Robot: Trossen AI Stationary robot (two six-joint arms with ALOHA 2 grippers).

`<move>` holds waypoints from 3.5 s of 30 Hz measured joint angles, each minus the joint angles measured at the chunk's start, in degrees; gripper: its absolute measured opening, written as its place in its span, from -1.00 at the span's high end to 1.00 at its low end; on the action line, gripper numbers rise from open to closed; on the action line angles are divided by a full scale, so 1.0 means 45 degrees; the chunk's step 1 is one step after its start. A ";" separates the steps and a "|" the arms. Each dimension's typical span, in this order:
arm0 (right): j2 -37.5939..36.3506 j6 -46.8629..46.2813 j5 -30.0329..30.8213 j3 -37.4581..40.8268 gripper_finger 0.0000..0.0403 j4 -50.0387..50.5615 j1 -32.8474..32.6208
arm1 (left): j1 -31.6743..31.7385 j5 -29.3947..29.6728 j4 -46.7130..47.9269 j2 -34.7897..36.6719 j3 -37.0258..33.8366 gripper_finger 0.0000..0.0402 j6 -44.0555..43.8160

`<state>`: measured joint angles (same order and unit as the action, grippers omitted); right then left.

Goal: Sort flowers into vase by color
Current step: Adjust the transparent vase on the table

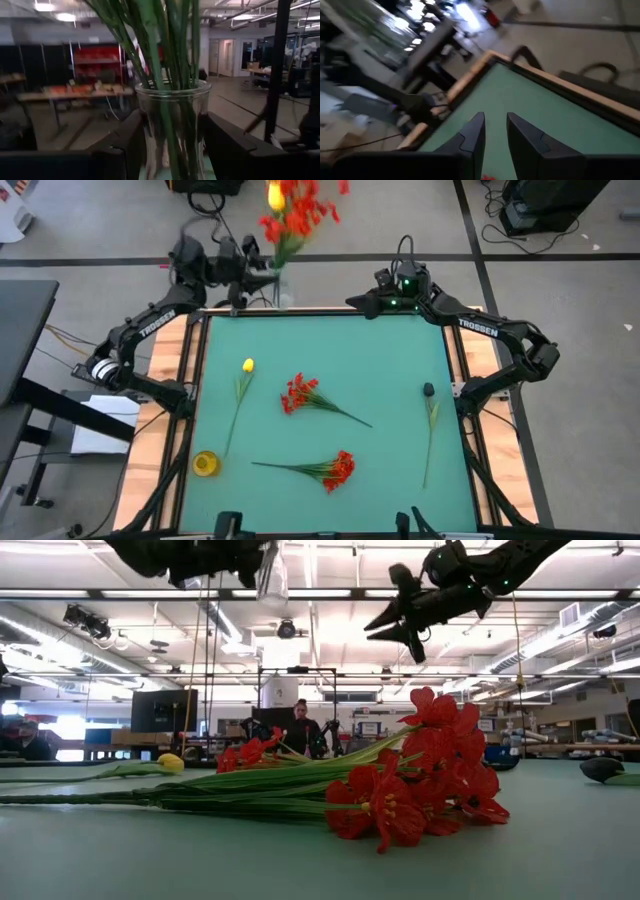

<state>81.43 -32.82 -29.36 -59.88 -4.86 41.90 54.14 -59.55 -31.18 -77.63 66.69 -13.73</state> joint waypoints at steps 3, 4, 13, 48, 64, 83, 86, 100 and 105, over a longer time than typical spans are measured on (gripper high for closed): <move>0.0000 -0.0091 -0.0258 -0.0005 0.56 -0.0819 -0.0133 | -0.0385 0.0599 -0.0365 0.0013 -0.1587 0.11 0.0136; 0.0000 -0.0155 -0.0271 -0.0005 0.56 -0.0825 -0.0148 | -0.0523 0.0920 -0.0847 0.0002 -0.2234 0.11 0.0169; 0.0000 -0.0032 -0.0733 -0.0005 0.56 0.0001 -0.0257 | 0.0164 0.5776 -0.7298 0.0012 -0.8678 0.11 0.0737; 0.0000 0.1616 -0.0849 -0.0005 0.56 0.0065 -0.0242 | 0.0880 1.1776 -0.9879 -0.1913 -1.3821 0.06 0.3404; 0.0000 0.2740 -0.0802 -0.0005 0.56 0.0081 -0.0763 | 0.0832 1.1138 -1.1568 -0.1979 -1.4733 0.05 0.3006; 0.0000 0.3190 -0.0682 -0.0005 0.56 0.0150 -0.1617 | 0.0926 0.8799 -1.2571 -0.2023 -1.4716 0.05 0.3831; 0.0000 0.3320 -0.0589 -0.0005 0.56 0.0142 -0.1829 | 0.1152 0.9025 -1.2312 -0.2033 -1.4701 0.05 0.3904; 0.0000 0.3558 0.0375 -0.0005 0.44 0.0224 -0.2847 | 0.1148 0.8000 -1.1663 -0.1999 -1.4657 0.05 0.4152; 0.0000 0.3706 0.1420 -0.0005 0.40 0.0779 -0.3223 | 0.1143 0.7791 -1.1801 -0.2009 -1.4677 0.05 0.4222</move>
<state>81.43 -16.14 -22.97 -59.90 -1.36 27.40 59.29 -24.49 -84.28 -86.67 0.64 5.27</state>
